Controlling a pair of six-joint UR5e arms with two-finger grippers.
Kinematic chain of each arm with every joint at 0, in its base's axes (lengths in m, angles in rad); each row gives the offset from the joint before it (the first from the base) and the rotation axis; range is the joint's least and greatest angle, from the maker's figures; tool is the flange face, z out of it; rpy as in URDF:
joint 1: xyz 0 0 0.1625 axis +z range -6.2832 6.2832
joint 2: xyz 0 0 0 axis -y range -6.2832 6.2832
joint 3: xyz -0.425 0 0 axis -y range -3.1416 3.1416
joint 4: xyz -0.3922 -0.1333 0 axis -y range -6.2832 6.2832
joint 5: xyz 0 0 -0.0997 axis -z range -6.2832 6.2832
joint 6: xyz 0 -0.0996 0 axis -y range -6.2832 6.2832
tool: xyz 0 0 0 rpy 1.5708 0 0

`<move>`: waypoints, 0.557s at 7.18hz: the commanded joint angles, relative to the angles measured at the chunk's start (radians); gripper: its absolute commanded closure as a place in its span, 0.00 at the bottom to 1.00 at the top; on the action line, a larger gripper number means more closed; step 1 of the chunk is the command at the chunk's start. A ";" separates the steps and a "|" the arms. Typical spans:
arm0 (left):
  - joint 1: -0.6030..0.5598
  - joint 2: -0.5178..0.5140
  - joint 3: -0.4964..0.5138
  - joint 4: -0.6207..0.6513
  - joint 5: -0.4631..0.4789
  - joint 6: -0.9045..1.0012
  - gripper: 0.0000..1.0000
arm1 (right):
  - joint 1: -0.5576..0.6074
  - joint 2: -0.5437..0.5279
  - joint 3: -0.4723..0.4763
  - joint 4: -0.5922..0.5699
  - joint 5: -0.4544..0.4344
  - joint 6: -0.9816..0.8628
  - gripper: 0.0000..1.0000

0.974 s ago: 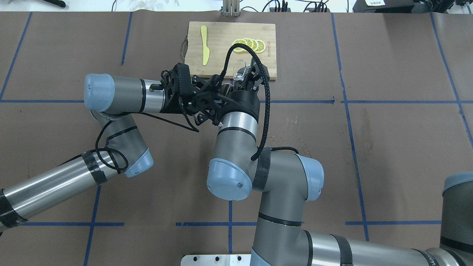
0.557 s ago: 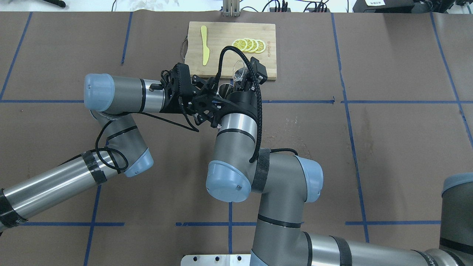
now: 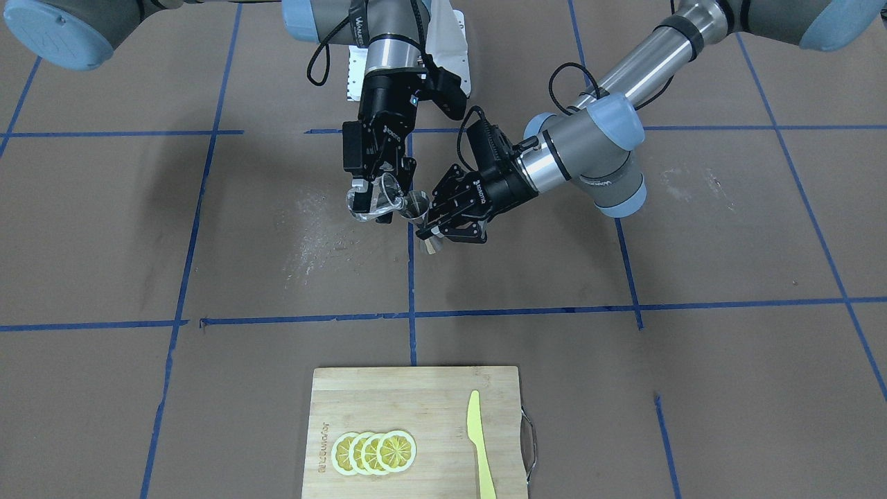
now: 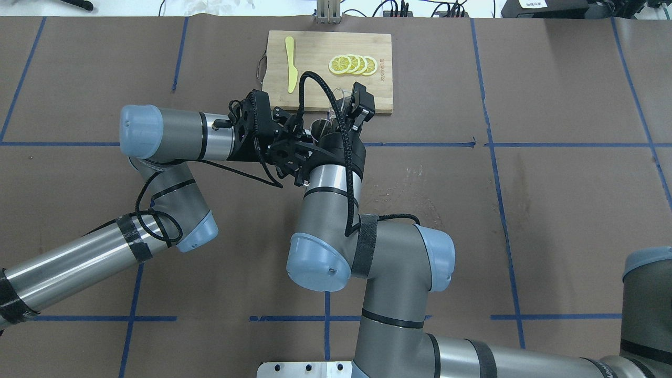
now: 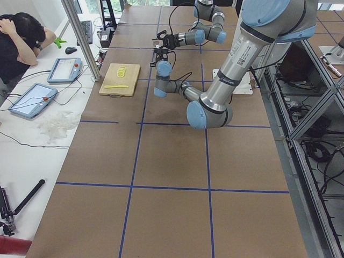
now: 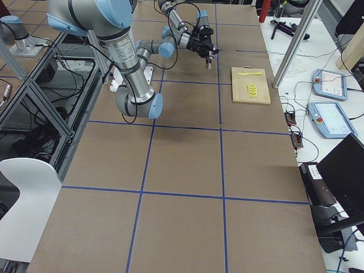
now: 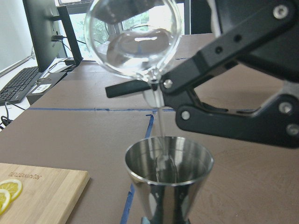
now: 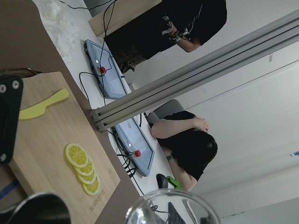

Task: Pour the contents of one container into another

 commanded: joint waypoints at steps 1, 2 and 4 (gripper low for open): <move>-0.001 0.000 0.000 0.000 0.000 0.000 1.00 | -0.003 0.027 0.001 -0.079 -0.013 -0.009 1.00; 0.000 0.000 0.000 0.000 0.000 0.000 1.00 | -0.008 0.028 0.000 -0.088 -0.028 -0.037 1.00; -0.001 0.000 -0.002 0.000 0.000 0.000 1.00 | -0.009 0.028 0.001 -0.089 -0.039 -0.084 1.00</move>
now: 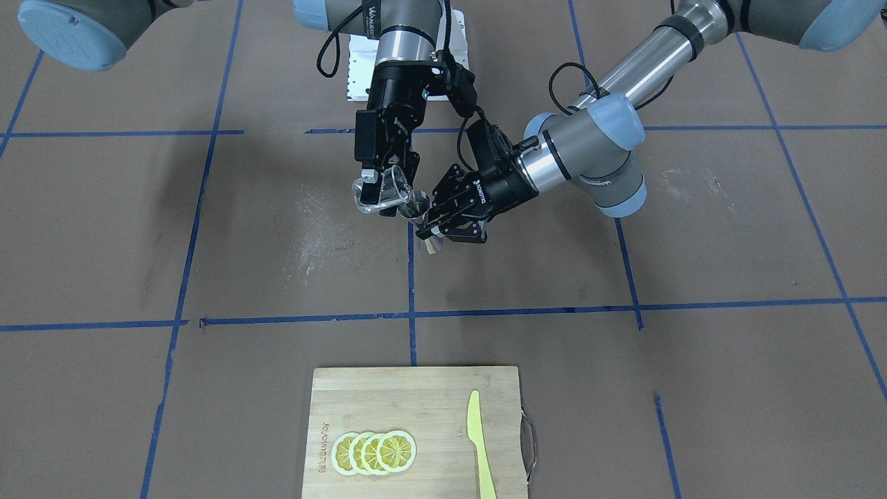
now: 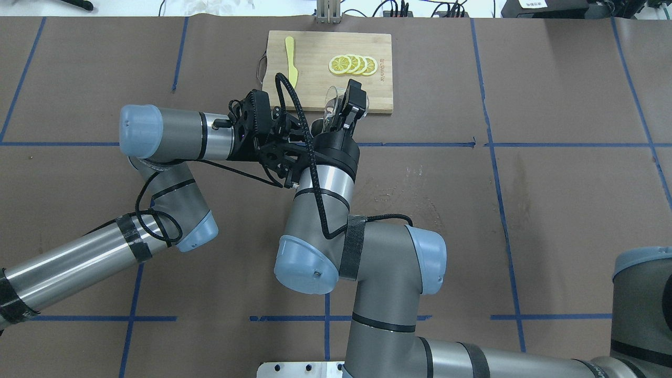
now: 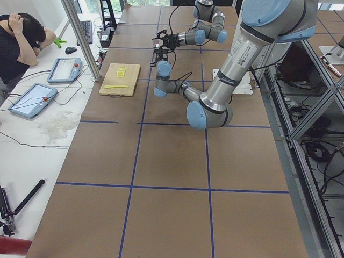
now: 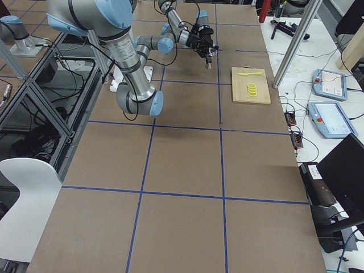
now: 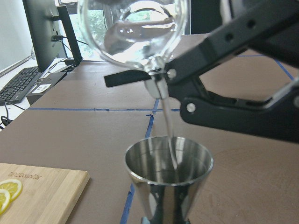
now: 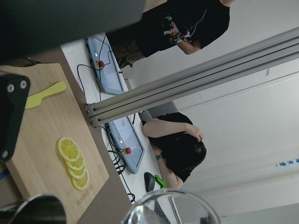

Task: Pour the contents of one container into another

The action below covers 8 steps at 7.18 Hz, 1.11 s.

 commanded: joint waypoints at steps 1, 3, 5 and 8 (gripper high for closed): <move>0.000 0.000 -0.001 0.000 0.000 0.000 1.00 | -0.003 0.001 -0.001 -0.005 -0.012 -0.055 1.00; 0.001 0.000 -0.001 0.000 0.000 0.000 1.00 | -0.003 0.001 -0.001 -0.005 -0.014 -0.102 1.00; 0.000 0.000 -0.001 0.000 0.000 0.000 1.00 | -0.003 0.002 -0.001 -0.005 -0.015 -0.104 1.00; 0.000 0.000 -0.002 0.000 0.000 0.000 1.00 | -0.003 0.007 -0.003 -0.005 -0.021 -0.142 1.00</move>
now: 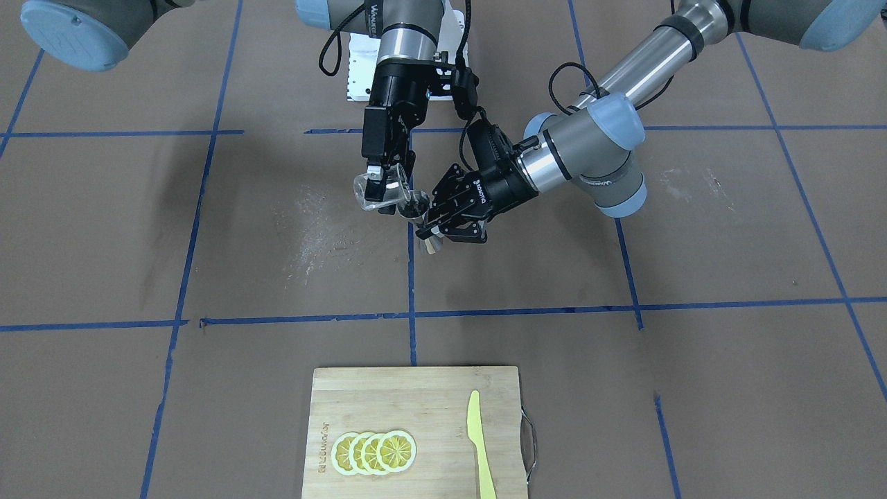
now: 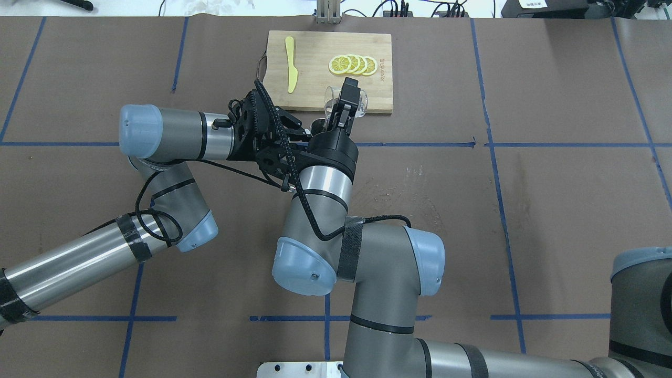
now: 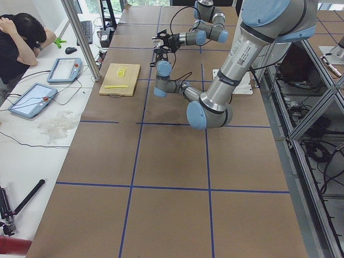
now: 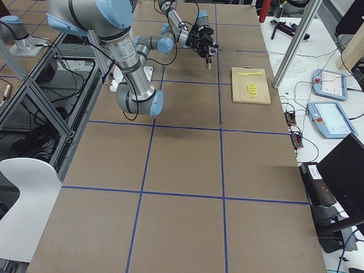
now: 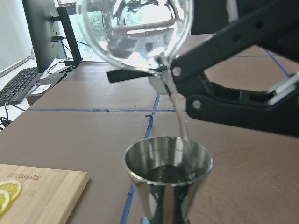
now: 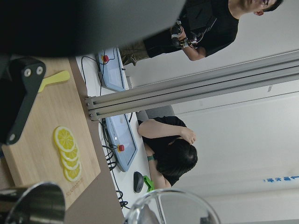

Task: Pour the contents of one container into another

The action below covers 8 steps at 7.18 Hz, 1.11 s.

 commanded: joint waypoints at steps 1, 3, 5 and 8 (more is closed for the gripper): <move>0.000 0.000 -0.003 0.000 0.000 0.000 1.00 | 0.000 0.002 -0.001 0.000 -0.012 -0.026 1.00; 0.001 0.000 -0.004 0.000 0.000 0.000 1.00 | 0.000 0.000 -0.001 0.000 -0.015 -0.064 1.00; 0.001 0.000 -0.004 0.000 -0.002 0.000 1.00 | 0.000 -0.001 -0.001 0.000 -0.026 -0.080 1.00; 0.000 0.000 -0.003 0.000 0.000 0.000 1.00 | -0.005 -0.007 -0.003 -0.002 -0.047 -0.101 1.00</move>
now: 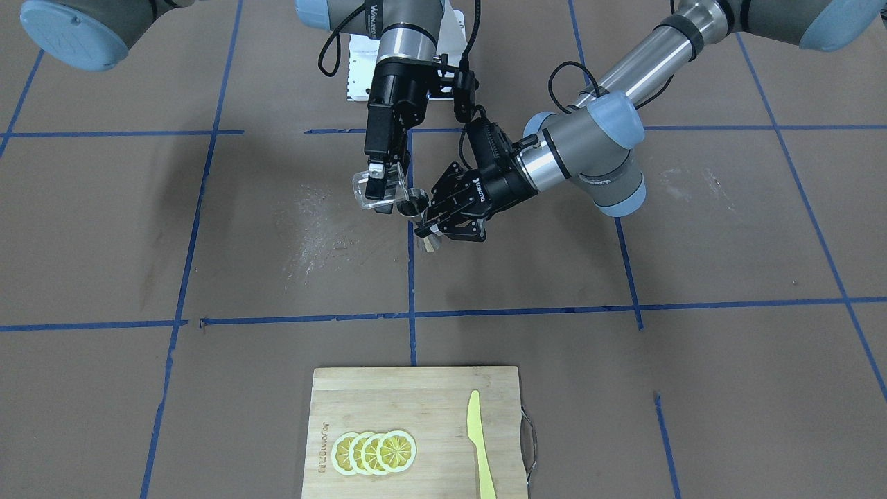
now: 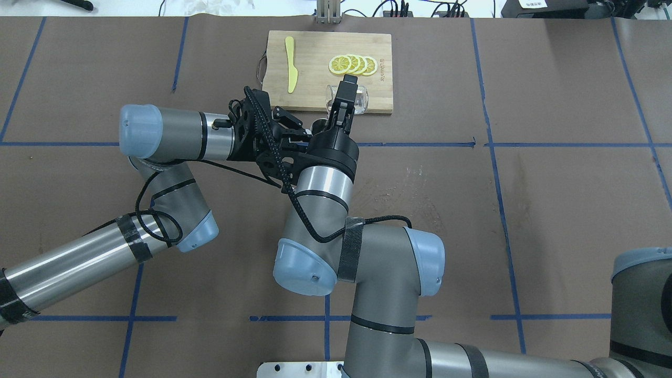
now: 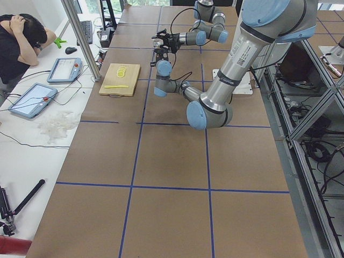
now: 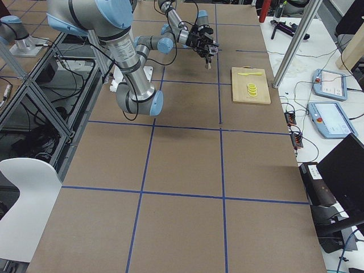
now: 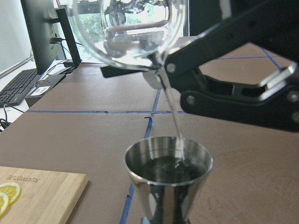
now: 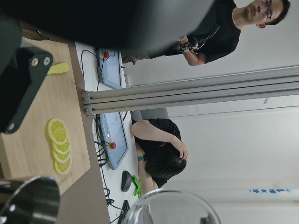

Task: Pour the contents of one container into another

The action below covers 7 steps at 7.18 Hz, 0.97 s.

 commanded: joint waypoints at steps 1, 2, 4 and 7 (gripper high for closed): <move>0.001 0.000 0.001 0.000 0.000 0.000 1.00 | -0.007 -0.001 -0.001 -0.001 -0.015 -0.017 1.00; 0.001 0.000 0.000 0.000 0.001 0.000 1.00 | -0.012 -0.002 -0.001 -0.001 -0.027 -0.017 1.00; 0.001 0.002 0.001 0.000 0.000 0.000 1.00 | -0.015 -0.002 -0.004 -0.001 -0.032 -0.019 1.00; 0.001 0.002 0.000 0.000 0.000 0.000 1.00 | -0.015 -0.002 -0.007 -0.001 -0.035 -0.040 1.00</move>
